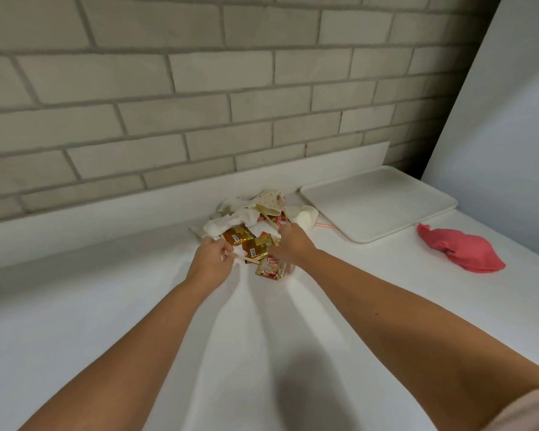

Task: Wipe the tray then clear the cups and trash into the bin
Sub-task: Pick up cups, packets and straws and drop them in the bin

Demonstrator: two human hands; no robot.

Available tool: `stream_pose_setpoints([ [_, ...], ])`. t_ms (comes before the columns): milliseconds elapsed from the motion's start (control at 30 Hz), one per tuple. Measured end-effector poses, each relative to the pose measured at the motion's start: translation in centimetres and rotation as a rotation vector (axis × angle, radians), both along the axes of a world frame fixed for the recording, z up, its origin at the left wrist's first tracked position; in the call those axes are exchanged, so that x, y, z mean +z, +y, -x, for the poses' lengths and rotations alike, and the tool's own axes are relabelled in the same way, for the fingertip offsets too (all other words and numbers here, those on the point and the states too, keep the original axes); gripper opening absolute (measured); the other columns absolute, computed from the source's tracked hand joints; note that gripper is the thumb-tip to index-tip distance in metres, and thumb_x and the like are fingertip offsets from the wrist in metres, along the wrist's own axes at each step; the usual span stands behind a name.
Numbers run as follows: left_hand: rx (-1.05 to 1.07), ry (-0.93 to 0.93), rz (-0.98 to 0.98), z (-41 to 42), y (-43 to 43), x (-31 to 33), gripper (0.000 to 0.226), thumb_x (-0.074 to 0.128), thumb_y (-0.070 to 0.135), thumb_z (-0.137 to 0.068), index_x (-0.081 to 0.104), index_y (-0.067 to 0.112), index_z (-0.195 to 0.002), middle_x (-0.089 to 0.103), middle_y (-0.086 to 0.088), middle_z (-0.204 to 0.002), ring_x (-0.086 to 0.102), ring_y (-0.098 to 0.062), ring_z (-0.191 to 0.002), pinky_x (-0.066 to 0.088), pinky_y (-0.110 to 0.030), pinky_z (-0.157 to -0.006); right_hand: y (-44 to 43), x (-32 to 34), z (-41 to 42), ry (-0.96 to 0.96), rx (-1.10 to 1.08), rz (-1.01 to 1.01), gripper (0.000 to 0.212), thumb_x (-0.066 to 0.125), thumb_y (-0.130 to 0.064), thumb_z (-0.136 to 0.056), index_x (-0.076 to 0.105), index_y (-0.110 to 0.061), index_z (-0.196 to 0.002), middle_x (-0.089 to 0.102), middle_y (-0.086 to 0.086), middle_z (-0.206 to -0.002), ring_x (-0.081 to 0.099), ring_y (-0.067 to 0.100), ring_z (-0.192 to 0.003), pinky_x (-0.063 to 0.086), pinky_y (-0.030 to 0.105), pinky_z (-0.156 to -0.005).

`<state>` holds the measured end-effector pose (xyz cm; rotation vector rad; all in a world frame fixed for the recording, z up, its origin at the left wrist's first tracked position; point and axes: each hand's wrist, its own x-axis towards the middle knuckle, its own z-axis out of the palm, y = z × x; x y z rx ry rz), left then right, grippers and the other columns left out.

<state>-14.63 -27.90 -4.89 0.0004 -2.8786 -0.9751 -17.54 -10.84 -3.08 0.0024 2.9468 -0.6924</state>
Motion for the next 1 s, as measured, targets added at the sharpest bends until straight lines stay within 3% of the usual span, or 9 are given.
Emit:
stream_pose_setpoints([
  [133, 0.021, 0.014, -0.041, 1.1, -0.9, -0.5, 0.017, 0.055, 0.011, -0.092, 0.063, 0.008, -0.106, 0.048, -0.008, -0.119, 0.047, -0.010, -0.088, 0.035, -0.016, -0.075, -1.4, -1.3, 2.1, -0.067, 0.008, -0.020, 0.071, 0.068, -0.039, -0.081, 0.037, -0.005, -0.135, 0.033, 0.017, -0.143, 0.041, 0.029, -0.128, 0.048, 0.035, -0.090],
  [200, 0.035, 0.024, -0.064, 1.6, -1.4, -0.6, 0.018, 0.056, 0.011, -0.091, 0.063, 0.008, -0.107, 0.049, -0.009, -0.118, 0.045, -0.011, -0.090, 0.034, -0.017, -0.077, -1.9, -1.7, 2.7, -0.080, 0.023, -0.027, 0.081, 0.073, -0.037, -0.076, 0.031, -0.004, -0.138, 0.045, 0.014, -0.134, 0.043, 0.029, -0.128, 0.048, 0.038, -0.093],
  [367, 0.067, 0.038, -0.113, 2.3, -2.3, -0.2, 0.018, 0.055, 0.007, -0.091, 0.064, 0.007, -0.106, 0.049, -0.010, -0.117, 0.050, -0.017, -0.098, 0.032, -0.014, -0.081, -2.8, -1.3, 3.5, -0.080, 0.030, 0.121, 0.035, 0.068, -0.009, -0.078, 0.052, -0.003, -0.109, 0.051, 0.001, -0.074, 0.056, 0.019, -0.081, 0.042, 0.024, -0.056],
  [467, 0.074, 0.055, -0.162, 2.6, -2.6, 0.4, 0.018, 0.055, 0.007, -0.090, 0.064, 0.007, -0.106, 0.049, -0.010, -0.114, 0.049, -0.015, -0.090, 0.036, -0.017, -0.083, -3.1, 0.9, 3.4, -0.038, 0.122, 0.186, 0.036, 0.054, -0.001, -0.084, 0.057, 0.000, -0.120, 0.060, 0.010, -0.092, 0.058, 0.025, -0.088, 0.039, 0.020, -0.054],
  [567, 0.062, 0.075, -0.237, 2.9, -2.5, 1.2, 0.023, 0.061, 0.013, -0.088, 0.062, 0.011, -0.110, 0.049, -0.007, -0.115, 0.050, -0.017, -0.087, 0.043, -0.026, -0.082, -3.6, 4.0, 3.2, 0.025, 0.226, 0.193, 0.040, 0.051, -0.005, -0.090, 0.053, -0.006, -0.130, 0.059, 0.014, -0.123, 0.055, 0.028, -0.112, 0.045, 0.025, -0.079],
  [667, -0.009, 0.046, -0.345, 3.2, -2.2, 2.3, 0.038, 0.067, 0.019, -0.084, 0.055, 0.015, -0.119, 0.050, 0.002, -0.116, 0.051, -0.015, -0.095, 0.040, -0.021, -0.077, -4.6, 5.6, 3.7, -0.011, 0.356, 0.221, 0.034, 0.054, -0.008, -0.089, 0.057, -0.009, -0.123, 0.060, 0.011, -0.107, 0.057, 0.025, -0.096, 0.045, 0.026, -0.069],
  [767, -0.072, -0.009, -0.411, 3.4, -2.2, 3.2, 0.027, 0.070, 0.013, -0.082, 0.060, 0.015, -0.107, 0.061, 0.006, -0.089, 0.058, -0.012, -0.083, 0.046, -0.012, -0.066, -5.8, 5.7, 4.1, -0.082, 0.455, 0.314, 0.019, 0.057, -0.006, -0.087, 0.060, -0.013, -0.104, 0.058, 0.010, -0.090, 0.054, 0.020, -0.075, 0.045, 0.028, -0.061],
  [900, 0.062, -0.024, -0.487, 3.9, -3.9, 3.0, 0.014, 0.068, 0.009, -0.083, 0.063, 0.018, -0.092, 0.067, -0.004, -0.086, 0.066, -0.028, -0.089, 0.054, -0.039, -0.083, -5.7, 5.2, 5.9, -0.118, 0.334, 0.513, 0.025, 0.055, -0.012, -0.091, 0.056, -0.010, -0.117, 0.058, 0.006, -0.095, 0.056, 0.011, -0.069, 0.046, 0.017, -0.055],
  [1000, 0.195, -0.036, -0.562, 4.1, -5.5, 2.4, 0.016, 0.064, 0.009, -0.085, 0.060, 0.016, -0.099, 0.067, -0.010, -0.101, 0.065, -0.029, -0.095, 0.054, -0.042, -0.086, -4.8, 4.0, 8.9, 0.100, 0.065, 0.408, 0.027, 0.050, -0.012, -0.092, 0.059, -0.009, -0.118, 0.060, 0.008, -0.108, 0.056, 0.014, -0.070, 0.046, 0.021, -0.059],
])
